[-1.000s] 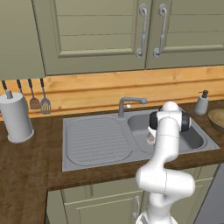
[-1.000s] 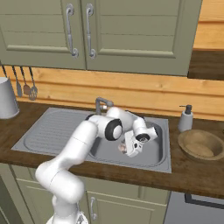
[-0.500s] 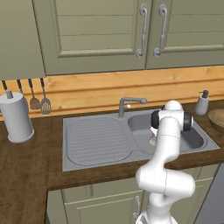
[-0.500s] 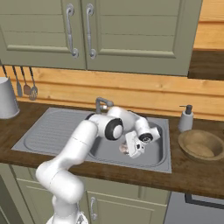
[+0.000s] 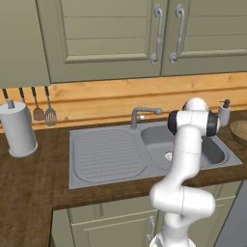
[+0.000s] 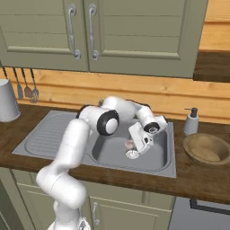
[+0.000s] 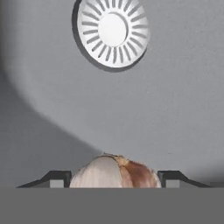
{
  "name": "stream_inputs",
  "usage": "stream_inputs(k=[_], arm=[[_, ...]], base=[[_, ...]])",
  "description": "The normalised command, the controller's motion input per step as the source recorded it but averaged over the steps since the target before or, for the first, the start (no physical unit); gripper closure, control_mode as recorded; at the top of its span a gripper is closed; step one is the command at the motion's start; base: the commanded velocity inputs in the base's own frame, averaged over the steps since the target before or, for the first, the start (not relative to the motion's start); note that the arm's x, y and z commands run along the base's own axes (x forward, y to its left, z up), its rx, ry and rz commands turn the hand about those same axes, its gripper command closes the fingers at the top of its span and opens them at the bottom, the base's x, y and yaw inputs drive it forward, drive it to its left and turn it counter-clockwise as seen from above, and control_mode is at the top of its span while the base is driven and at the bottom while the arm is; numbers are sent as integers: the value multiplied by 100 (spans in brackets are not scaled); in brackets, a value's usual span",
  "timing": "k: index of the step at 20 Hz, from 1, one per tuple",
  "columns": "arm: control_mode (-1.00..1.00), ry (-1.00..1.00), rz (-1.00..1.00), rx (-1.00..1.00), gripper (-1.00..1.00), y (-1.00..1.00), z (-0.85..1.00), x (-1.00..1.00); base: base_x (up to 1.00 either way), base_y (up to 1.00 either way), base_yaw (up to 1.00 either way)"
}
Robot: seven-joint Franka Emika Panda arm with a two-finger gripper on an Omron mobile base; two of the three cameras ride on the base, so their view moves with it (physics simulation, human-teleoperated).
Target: Pick the garlic from the sink and place it in the bowl. Then pick the bowl and place it in the microwave. Then close the microwave door and press the start button.
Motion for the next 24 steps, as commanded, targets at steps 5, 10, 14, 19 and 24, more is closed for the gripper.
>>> stream_inputs(k=[5,10,14,19,24], arm=[[-100,-32,16,-23,100,-44,100,-29],[-100,-37,18,-27,100,-61,87,-19],[-100,-37,20,-30,100,-70,57,-20],[-100,-36,23,-32,100,-85,23,-25],[-100,-26,18,-29,100,-91,22,-21]], base=[[0,0,0],[0,0,0],[0,0,0],[0,0,0],[0,0,0]])
